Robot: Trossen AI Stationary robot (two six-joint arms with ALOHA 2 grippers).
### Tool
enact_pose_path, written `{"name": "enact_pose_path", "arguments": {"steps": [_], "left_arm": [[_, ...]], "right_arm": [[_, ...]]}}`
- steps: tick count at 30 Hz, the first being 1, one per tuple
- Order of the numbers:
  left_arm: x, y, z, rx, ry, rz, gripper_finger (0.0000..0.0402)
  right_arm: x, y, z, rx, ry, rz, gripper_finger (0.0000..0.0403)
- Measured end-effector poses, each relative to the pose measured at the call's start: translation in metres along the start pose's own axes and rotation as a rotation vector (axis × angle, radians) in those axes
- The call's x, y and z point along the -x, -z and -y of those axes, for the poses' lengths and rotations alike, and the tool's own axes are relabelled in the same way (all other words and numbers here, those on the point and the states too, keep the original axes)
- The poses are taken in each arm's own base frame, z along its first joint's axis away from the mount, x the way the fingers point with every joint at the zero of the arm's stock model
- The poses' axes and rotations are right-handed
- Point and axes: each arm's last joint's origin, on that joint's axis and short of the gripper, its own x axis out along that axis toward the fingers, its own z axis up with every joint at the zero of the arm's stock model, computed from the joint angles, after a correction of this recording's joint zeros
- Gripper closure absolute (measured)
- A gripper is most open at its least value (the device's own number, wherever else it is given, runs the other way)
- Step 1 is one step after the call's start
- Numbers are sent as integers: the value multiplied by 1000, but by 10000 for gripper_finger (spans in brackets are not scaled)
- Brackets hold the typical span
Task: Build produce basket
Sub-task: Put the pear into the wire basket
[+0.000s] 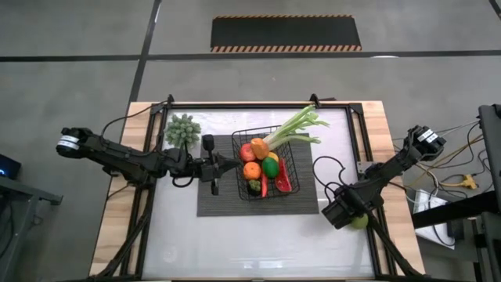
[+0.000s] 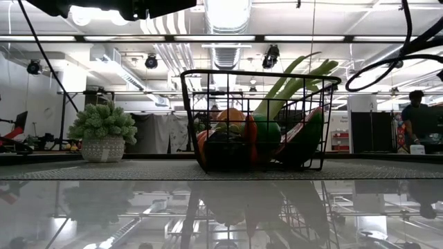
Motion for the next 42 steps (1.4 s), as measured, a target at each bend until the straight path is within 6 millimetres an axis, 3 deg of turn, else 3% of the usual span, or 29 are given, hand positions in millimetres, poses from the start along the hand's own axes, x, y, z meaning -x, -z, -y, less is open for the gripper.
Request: {"name": "enact_pose_path", "arguments": {"steps": [6, 14, 22, 30, 36, 42], "left_arm": [[0, 0, 0, 0, 0, 0, 402], [0, 0, 0, 0, -1, 1, 402], [1, -1, -2, 3, -6, 8, 402], [1, -2, -2, 5, -9, 13, 402], [1, -2, -2, 5, -10, 13, 402], [2, -2, -2, 6, -11, 15, 402]], "right_arm": [[2, 1, -1, -6, -19, 5, 262], [20, 8, -10, 31, -109, 65, 262], [72, 22, -29, 283, -356, 292, 264], [149, 26, -36, 538, -593, 638, 267], [196, 3, -37, 634, -619, 824, 267], [215, -43, -39, 689, -528, 884, 267]]}}
